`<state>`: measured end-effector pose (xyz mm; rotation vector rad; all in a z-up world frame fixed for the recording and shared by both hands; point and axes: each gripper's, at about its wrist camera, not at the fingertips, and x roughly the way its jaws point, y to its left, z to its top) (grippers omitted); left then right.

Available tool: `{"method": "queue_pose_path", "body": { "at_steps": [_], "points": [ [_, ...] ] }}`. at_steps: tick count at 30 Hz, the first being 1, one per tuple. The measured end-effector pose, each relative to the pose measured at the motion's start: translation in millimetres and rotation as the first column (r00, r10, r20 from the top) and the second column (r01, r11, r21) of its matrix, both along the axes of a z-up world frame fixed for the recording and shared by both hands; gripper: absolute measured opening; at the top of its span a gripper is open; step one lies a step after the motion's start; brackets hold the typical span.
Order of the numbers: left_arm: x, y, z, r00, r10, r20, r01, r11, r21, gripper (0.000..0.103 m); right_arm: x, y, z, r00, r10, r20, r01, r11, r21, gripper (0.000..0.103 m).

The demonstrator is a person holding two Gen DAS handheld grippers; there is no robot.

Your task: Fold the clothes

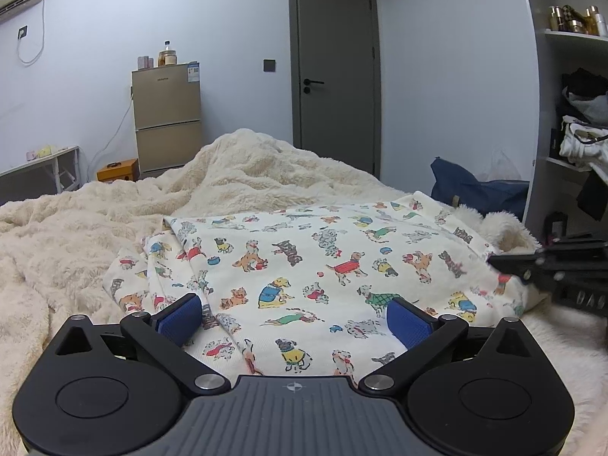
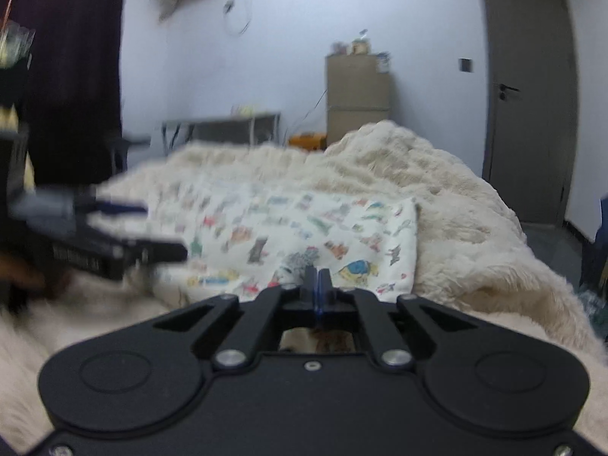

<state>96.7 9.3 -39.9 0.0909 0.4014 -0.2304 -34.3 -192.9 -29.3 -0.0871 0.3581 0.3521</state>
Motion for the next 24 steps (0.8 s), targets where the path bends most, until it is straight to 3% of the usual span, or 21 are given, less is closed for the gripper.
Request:
{"method": "queue_pose_path", "body": {
  "at_steps": [5, 9, 13, 17, 20, 24],
  "points": [
    [0.6, 1.4, -0.1, 1.0, -0.002, -0.001, 0.002, 1.0, -0.009, 0.103, -23.0, -0.8, 7.3, 0.988, -0.002, 0.157, 0.0, 1.0, 0.017, 0.009],
    [0.8, -0.4, -0.6, 1.0, -0.003, -0.001, 0.003, 1.0, 0.0, 0.103, -2.9, 10.4, 1.2, 0.998, 0.055, 0.016, -0.054, 0.997, -0.051, 0.013],
    [0.9, -0.5, -0.3, 1.0, -0.004, -0.002, 0.004, 1.0, -0.003, 0.103, -2.2, 9.1, 2.3, 0.998, 0.059, 0.012, -0.058, 0.998, -0.037, 0.013],
    [0.4, 0.2, -0.6, 1.0, -0.005, -0.002, 0.005, 1.0, -0.003, 0.103, -10.0, -0.3, 5.5, 0.997, 0.018, 0.078, -0.02, 1.0, 0.019, 0.013],
    [0.0, 0.4, -1.3, 1.0, -0.006, -0.002, 0.006, 1.0, -0.001, 0.103, -2.1, -4.7, 4.2, 0.999, 0.027, 0.034, -0.028, 0.999, 0.04, 0.016],
    [0.2, 0.8, -1.2, 1.0, -0.007, -0.004, 0.007, 1.0, -0.002, 0.103, 4.6, 5.1, 0.3, 0.998, 0.058, -0.013, -0.058, 0.998, -0.017, 0.022]
  ]
}}
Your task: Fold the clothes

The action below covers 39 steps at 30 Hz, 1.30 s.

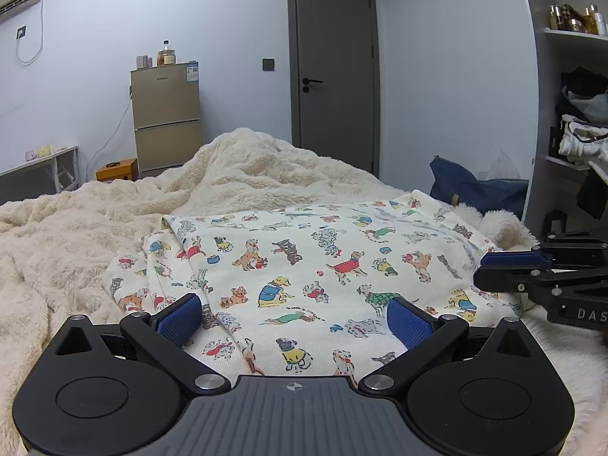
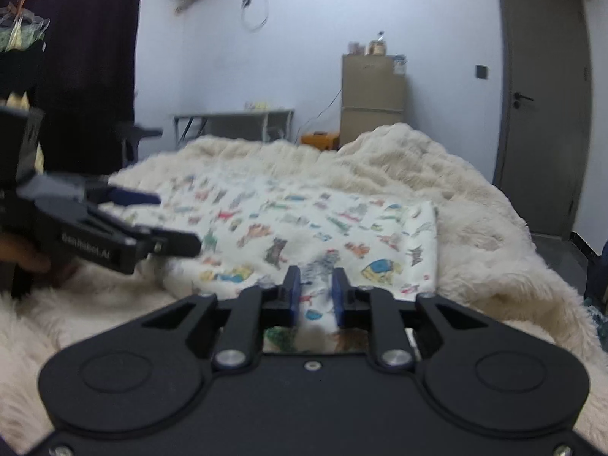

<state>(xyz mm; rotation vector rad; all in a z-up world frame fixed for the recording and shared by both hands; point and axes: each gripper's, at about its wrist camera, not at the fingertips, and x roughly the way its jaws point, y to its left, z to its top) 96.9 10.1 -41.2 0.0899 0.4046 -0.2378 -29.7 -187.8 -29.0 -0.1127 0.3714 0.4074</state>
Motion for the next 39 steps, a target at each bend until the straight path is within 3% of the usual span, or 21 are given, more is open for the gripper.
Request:
{"method": "queue_pose_path", "body": {
  "at_steps": [4, 7, 10, 13, 20, 23, 25, 27, 29, 30, 31, 33, 35, 39],
  "points": [
    [0.7, -0.4, 0.7, 1.0, -0.001, -0.001, 0.001, 1.0, -0.002, 0.103, -0.2, 1.8, -0.9, 1.0, 0.004, 0.001, -0.004, 1.0, -0.003, 0.021],
    [0.7, 1.2, 0.8, 1.0, -0.002, -0.002, 0.002, 1.0, -0.011, 0.103, -8.9, -3.7, 0.4, 0.998, -0.029, 0.058, 0.028, 0.999, 0.033, 0.016],
    [0.2, 1.7, 0.5, 1.0, -0.002, -0.002, 0.002, 1.0, -0.012, 0.103, -10.2, -3.6, 1.7, 0.997, -0.032, 0.071, 0.03, 0.999, 0.028, 0.017],
    [0.2, 1.0, 0.1, 1.0, -0.003, -0.004, 0.003, 1.0, -0.004, 0.103, 1.6, -1.0, -0.5, 1.0, -0.005, -0.003, 0.005, 1.0, 0.012, 0.02],
    [-0.4, 0.4, 0.8, 1.0, -0.013, -0.011, 0.013, 1.0, 0.007, 0.103, 1.4, 0.6, -1.5, 1.0, 0.003, -0.019, -0.003, 1.0, -0.008, 0.02],
    [-0.3, 0.6, 1.6, 1.0, -0.025, -0.019, 0.025, 0.999, 0.02, 0.103, 5.1, -2.9, 1.2, 0.997, 0.031, -0.067, -0.031, 0.999, -0.011, 0.02],
    [-5.0, 3.1, 7.5, 0.995, -0.09, -0.03, 0.092, 0.993, 0.077, 0.103, 6.7, -7.4, 7.1, 0.993, 0.063, -0.101, -0.066, 0.997, -0.026, 0.022],
    [-12.8, 7.8, 13.5, 0.988, -0.154, -0.02, 0.155, 0.977, 0.144, 0.103, 7.5, -13.7, 16.4, 0.984, 0.107, -0.139, -0.115, 0.992, -0.047, 0.023],
    [-22.5, 12.1, 18.8, 0.976, -0.217, -0.026, 0.218, 0.951, 0.221, 0.103, 2.7, -20.7, 25.1, 0.981, 0.146, -0.126, -0.158, 0.983, -0.09, 0.032],
    [-30.2, 11.3, 20.2, 0.966, -0.255, -0.037, 0.254, 0.921, 0.295, 0.103, 0.1, -24.2, 29.4, 0.979, 0.165, -0.118, -0.178, 0.978, -0.112, 0.045],
    [-35.3, 9.5, 19.6, 0.962, -0.271, -0.041, 0.268, 0.901, 0.34, 0.103, -2.4, -27.7, 33.7, 0.977, 0.184, -0.11, -0.198, 0.971, -0.135, 0.047],
    [-48.2, 1.3, 12.7, 0.951, -0.308, -0.015, 0.277, 0.832, 0.481, 0.103, -10.0, -33.3, 38.9, 0.97, 0.227, -0.086, -0.241, 0.947, -0.215, 0.048],
    [-52.7, -7.0, 4.0, 0.936, -0.352, 0.011, 0.285, 0.775, 0.564, 0.103, -16.5, -30.2, 34.7, 0.96, 0.267, -0.082, -0.279, 0.917, -0.284, 0.049],
    [-44.9, -17.0, -4.3, 0.934, -0.357, 0.027, 0.266, 0.742, 0.615, 0.103, -28.3, -3.2, 13.0, 0.949, 0.313, -0.027, -0.286, 0.825, -0.488, 0.057]
  ]
}}
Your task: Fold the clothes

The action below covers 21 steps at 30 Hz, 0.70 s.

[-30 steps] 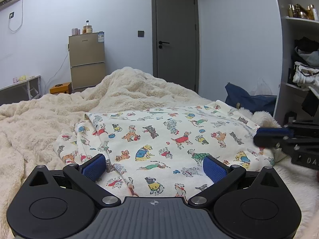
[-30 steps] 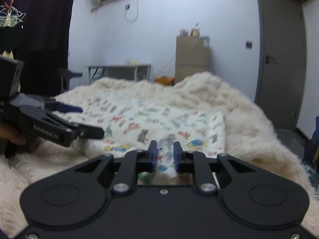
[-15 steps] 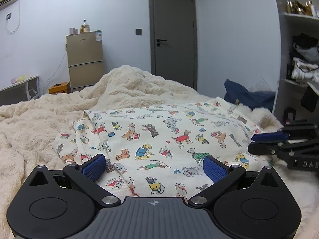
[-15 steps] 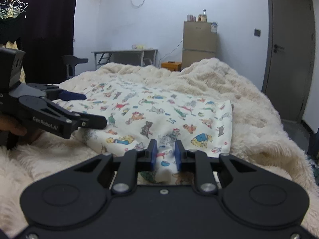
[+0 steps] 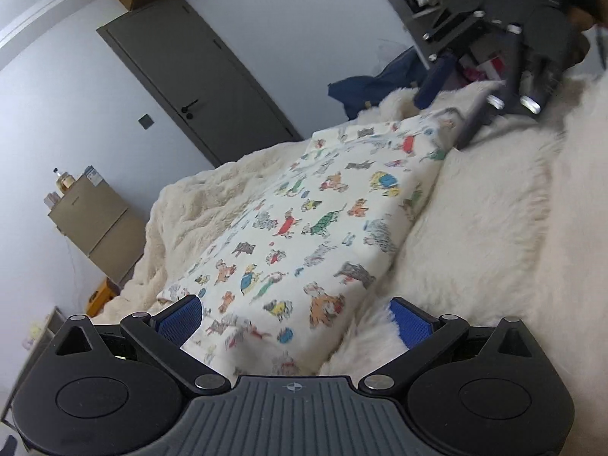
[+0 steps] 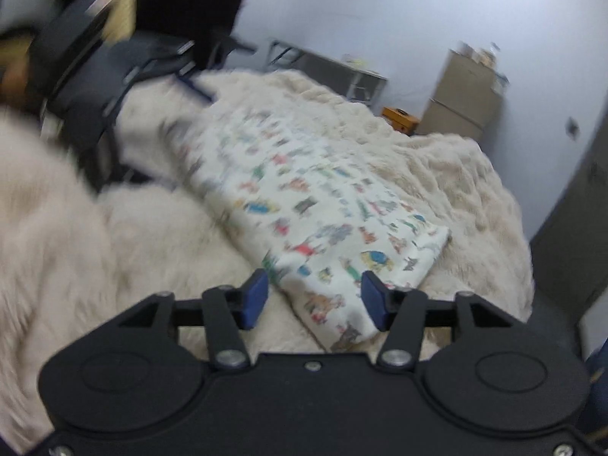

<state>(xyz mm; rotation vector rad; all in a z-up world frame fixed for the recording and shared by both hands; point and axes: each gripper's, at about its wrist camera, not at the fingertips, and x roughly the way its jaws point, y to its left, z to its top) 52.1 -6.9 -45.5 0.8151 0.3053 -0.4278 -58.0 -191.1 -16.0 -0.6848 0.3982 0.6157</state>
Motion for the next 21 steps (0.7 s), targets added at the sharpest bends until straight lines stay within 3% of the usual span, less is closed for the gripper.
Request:
{"method": "queue_pose_path", "body": {
  "at_steps": [2, 7, 9, 12, 14, 16, 18, 21],
  "points": [
    [5.8, -8.0, -5.2, 0.999, -0.009, 0.04, 0.007, 0.999, 0.052, 0.103, -4.0, 17.1, -12.4, 0.997, 0.024, 0.066, -0.017, 0.995, -0.101, 0.058],
    [21.3, -23.1, -15.8, 0.99, -0.055, 0.128, 0.032, 0.983, 0.179, 0.103, 8.7, 45.6, -19.9, 0.991, 0.055, 0.125, -0.031, 0.982, -0.186, 0.064],
    [18.1, -26.3, -13.4, 0.975, -0.072, 0.211, 0.023, 0.973, 0.229, 0.102, 17.0, 57.7, -23.3, 0.987, 0.059, 0.152, -0.025, 0.975, -0.22, 0.064],
    [16.1, -21.3, 1.8, 0.962, -0.045, 0.27, -0.009, 0.98, 0.197, 0.095, 22.8, 67.2, -22.5, 0.974, 0.058, 0.22, 0.003, 0.964, -0.266, 0.064],
    [19.9, -11.3, 16.6, 0.97, 0.0, 0.242, -0.021, 0.996, 0.083, 0.086, 26.4, 61.5, -3.7, 0.977, 0.015, 0.212, 0.025, 0.982, -0.187, 0.064],
    [24.9, -8.0, 25.2, 0.977, 0.022, 0.21, -0.027, 0.999, 0.023, 0.075, 29.5, 54.9, 6.2, 0.984, -0.02, 0.178, 0.042, 0.992, -0.117, 0.064],
    [30.4, -4.7, 32.6, 0.983, 0.04, 0.181, -0.037, 0.999, -0.022, 0.074, 26.0, 54.3, 3.0, 0.984, 0.019, 0.179, 0.014, 0.984, -0.177, 0.064],
    [28.3, -7.5, 31.3, 0.982, 0.021, 0.186, -0.023, 1.0, 0.01, 0.074, 22.2, 60.0, -10.1, 0.971, 0.072, 0.227, 0.007, 0.945, -0.327, 0.063]
  ]
}}
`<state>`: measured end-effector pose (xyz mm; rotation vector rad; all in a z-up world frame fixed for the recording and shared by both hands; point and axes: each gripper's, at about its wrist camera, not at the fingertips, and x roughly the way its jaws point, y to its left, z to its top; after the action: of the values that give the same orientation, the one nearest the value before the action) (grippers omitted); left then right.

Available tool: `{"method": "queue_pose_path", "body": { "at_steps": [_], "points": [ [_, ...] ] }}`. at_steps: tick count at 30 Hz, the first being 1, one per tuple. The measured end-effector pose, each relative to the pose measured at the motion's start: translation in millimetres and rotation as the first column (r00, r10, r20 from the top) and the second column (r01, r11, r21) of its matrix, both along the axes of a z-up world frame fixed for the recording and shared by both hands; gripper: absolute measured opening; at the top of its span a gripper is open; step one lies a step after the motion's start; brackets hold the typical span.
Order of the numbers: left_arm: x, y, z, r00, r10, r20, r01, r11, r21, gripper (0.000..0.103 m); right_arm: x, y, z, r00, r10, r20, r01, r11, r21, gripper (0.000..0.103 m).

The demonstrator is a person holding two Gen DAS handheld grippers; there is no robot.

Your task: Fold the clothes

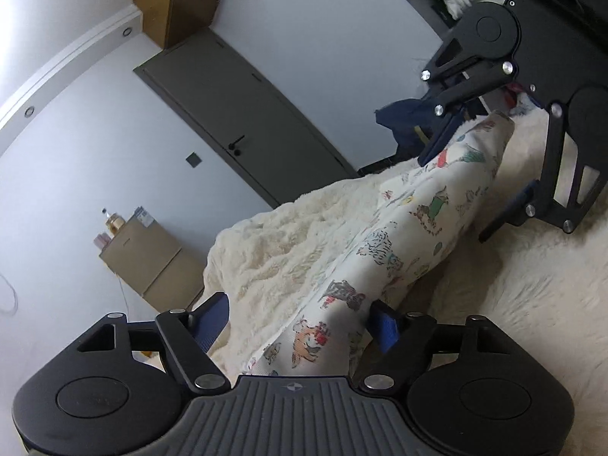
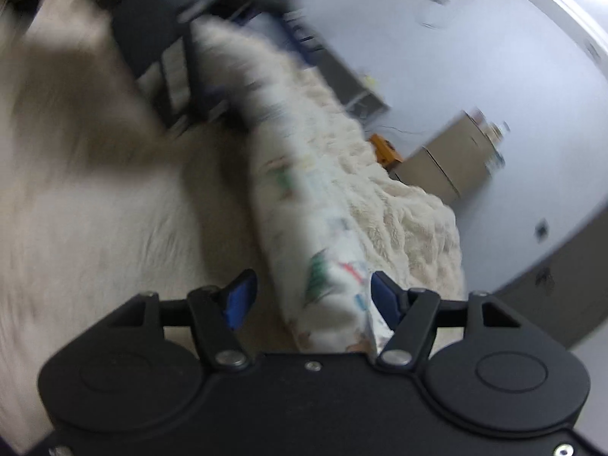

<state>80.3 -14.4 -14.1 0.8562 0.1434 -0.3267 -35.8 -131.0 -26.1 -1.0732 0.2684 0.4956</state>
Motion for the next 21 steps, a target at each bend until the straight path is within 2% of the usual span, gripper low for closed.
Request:
{"method": "queue_pose_path", "body": {
  "at_steps": [2, 4, 5, 7, 8, 9, 10, 11, 12, 13, 16, 19, 21],
  "points": [
    [-5.7, -0.1, -5.0, 1.0, -0.017, -0.001, 0.017, 0.999, 0.03, 0.074, 3.9, 4.2, -4.3, 1.0, -0.008, 0.015, 0.008, 0.999, -0.037, 0.056],
    [-11.4, 0.6, -16.4, 0.999, -0.035, -0.015, 0.036, 0.995, 0.089, 0.073, 11.5, 3.0, 2.4, 0.999, -0.008, -0.042, 0.008, 1.0, -0.004, 0.045],
    [-14.3, 1.1, -22.4, 0.999, -0.043, -0.023, 0.045, 0.992, 0.12, 0.072, 14.9, 1.3, 6.6, 0.997, -0.007, -0.077, 0.008, 1.0, 0.016, 0.043],
    [-14.4, 1.6, -34.9, 0.998, -0.038, -0.041, 0.044, 0.988, 0.148, 0.069, 18.0, -0.9, 12.4, 0.996, -0.007, -0.087, 0.009, 1.0, 0.022, 0.042],
    [-13.5, 1.8, -42.3, 0.998, -0.033, -0.053, 0.041, 0.986, 0.162, 0.065, 17.7, -0.3, 12.1, 0.997, -0.005, -0.083, 0.006, 1.0, 0.007, 0.042],
    [-12.5, 2.7, -45.6, 0.998, -0.034, -0.06, 0.044, 0.985, 0.166, 0.054, 16.6, 0.3, 11.0, 0.997, -0.003, -0.078, 0.002, 1.0, -0.007, 0.042],
    [-10.7, 4.0, -47.9, 0.997, -0.039, -0.067, 0.049, 0.985, 0.164, 0.048, 15.4, 1.0, 9.8, 0.997, 0.0, -0.074, -0.002, 1.0, -0.021, 0.042],
    [-8.9, 5.3, -48.4, 0.996, -0.044, -0.072, 0.056, 0.985, 0.162, 0.045, 13.9, 1.9, 8.0, 0.998, 0.005, -0.067, -0.007, 0.999, -0.042, 0.041],
    [-7.1, 6.7, -48.5, 0.996, -0.05, -0.077, 0.062, 0.985, 0.16, 0.035, 12.2, 2.8, 6.2, 0.998, 0.009, -0.061, -0.013, 0.998, -0.064, 0.04],
    [-5.3, 8.0, -48.6, 0.995, -0.056, -0.081, 0.068, 0.985, 0.158, 0.03, 10.6, 3.7, 4.3, 0.998, 0.014, -0.055, -0.018, 0.996, -0.086, 0.038],
    [-3.0, 17.9, -33.8, 0.996, -0.051, -0.074, 0.063, 0.984, 0.169, 0.021, 11.7, 8.9, 14.9, 0.999, 0.03, -0.035, -0.034, 0.994, -0.103, 0.032],
    [-6.2, 39.3, -3.9, 0.997, -0.025, -0.077, 0.035, 0.991, 0.131, 0.019, 16.8, 22.9, 45.1, 0.998, 0.062, -0.029, -0.064, 0.993, -0.104, 0.031],
    [-11.2, 60.8, 19.3, 0.997, -0.006, -0.082, 0.014, 0.995, 0.101, 0.019, 19.8, 40.0, 76.8, 0.994, 0.102, -0.029, -0.104, 0.99, -0.09, 0.03]
  ]
}}
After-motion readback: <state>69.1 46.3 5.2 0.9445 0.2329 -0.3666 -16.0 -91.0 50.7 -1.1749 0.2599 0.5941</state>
